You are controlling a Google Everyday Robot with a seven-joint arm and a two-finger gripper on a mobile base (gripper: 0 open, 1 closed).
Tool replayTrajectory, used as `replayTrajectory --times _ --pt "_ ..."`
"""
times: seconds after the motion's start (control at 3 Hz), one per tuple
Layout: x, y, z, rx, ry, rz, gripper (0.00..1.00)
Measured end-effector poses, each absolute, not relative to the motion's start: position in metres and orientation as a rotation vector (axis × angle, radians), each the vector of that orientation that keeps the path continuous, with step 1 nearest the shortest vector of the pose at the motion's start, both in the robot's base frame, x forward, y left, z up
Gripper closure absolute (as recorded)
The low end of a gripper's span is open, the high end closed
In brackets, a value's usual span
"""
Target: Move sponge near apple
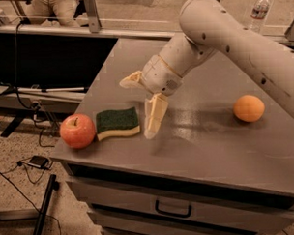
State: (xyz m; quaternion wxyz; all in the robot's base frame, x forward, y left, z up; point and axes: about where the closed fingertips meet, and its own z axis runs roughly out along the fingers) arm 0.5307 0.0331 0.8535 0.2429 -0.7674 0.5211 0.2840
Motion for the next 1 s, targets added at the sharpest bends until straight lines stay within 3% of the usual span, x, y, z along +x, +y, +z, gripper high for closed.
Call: replayTrajectory --times 1.0 --pt "0.547 0.02 0.907 -2.082 1.361 0.734 0.0"
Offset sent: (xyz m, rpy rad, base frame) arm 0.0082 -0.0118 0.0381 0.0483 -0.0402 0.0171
